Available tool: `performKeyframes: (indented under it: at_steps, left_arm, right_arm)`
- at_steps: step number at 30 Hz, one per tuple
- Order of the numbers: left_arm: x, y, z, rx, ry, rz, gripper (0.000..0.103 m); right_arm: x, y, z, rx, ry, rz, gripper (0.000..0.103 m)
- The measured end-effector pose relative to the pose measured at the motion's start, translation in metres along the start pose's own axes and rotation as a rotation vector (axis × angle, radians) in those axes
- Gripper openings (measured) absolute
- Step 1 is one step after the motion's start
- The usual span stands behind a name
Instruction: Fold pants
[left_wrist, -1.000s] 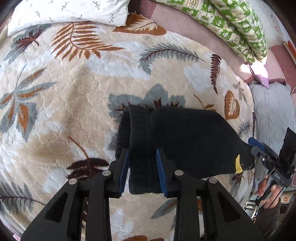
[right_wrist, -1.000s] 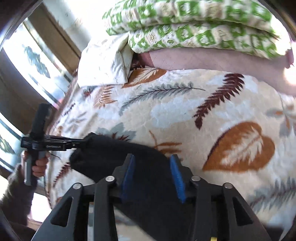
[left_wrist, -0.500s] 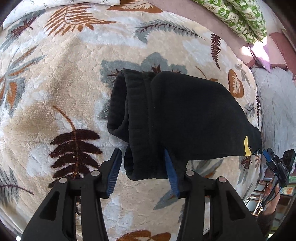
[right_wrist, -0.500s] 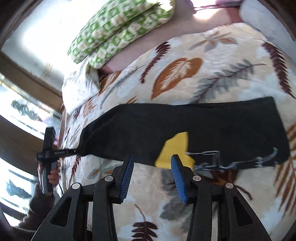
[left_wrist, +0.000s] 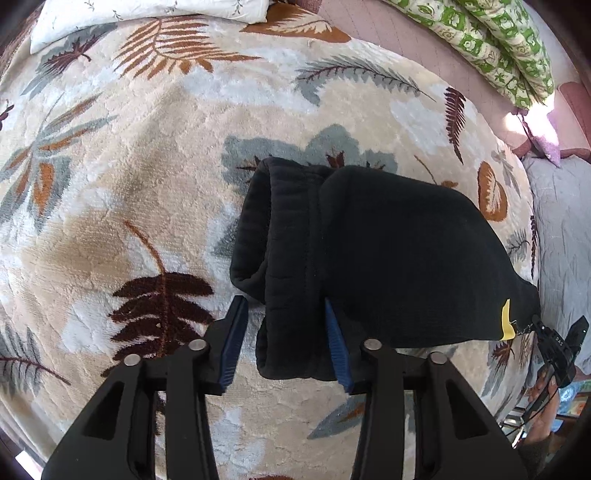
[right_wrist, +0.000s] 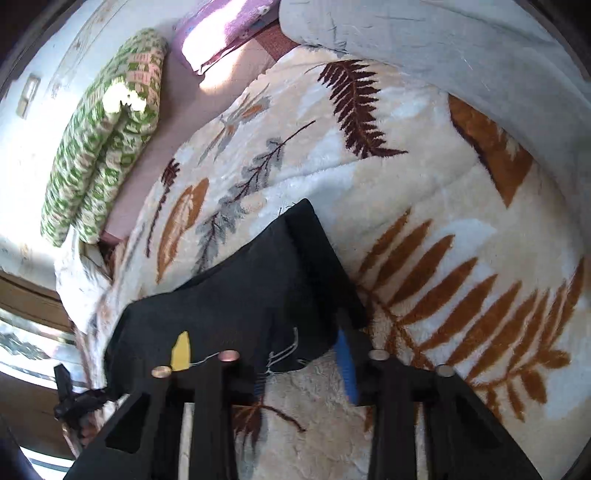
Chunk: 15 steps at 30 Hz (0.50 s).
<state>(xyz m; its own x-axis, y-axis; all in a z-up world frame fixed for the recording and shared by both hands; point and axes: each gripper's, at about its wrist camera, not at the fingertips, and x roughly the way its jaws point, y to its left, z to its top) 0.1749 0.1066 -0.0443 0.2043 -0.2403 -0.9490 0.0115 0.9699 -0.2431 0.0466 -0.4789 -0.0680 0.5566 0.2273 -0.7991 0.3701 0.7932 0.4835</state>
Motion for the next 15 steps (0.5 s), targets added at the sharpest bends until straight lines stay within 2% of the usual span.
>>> performKeyframes:
  at_steps: [2, 5, 6, 9, 12, 15]
  left_arm:
    - [-0.003, 0.002, 0.002, -0.013, -0.022, -0.002, 0.03]
    - [0.003, 0.002, 0.003, 0.0, -0.034, 0.027, 0.029]
    - [0.005, 0.002, 0.002, 0.006, -0.037, 0.039, 0.029]
    - [0.006, -0.004, 0.0, 0.06, -0.064, 0.078, 0.029]
    - [0.01, -0.012, -0.001, 0.11, -0.077, 0.137, 0.03]
    - [0.011, -0.011, 0.0, 0.105, -0.08, 0.149, 0.031]
  right_arm:
    - [-0.008, 0.002, 0.006, -0.01, -0.035, -0.018, 0.005]
    - [-0.03, 0.01, 0.017, -0.03, -0.141, 0.042, 0.005]
    - [-0.03, 0.011, 0.019, -0.035, -0.151, 0.039, 0.005]
    - [-0.012, 0.002, 0.018, -0.008, -0.1, 0.016, 0.005]
    - [0.0, -0.01, 0.011, 0.003, -0.088, -0.005, 0.005]
    - [0.007, -0.021, 0.005, 0.016, -0.084, -0.007, 0.005]
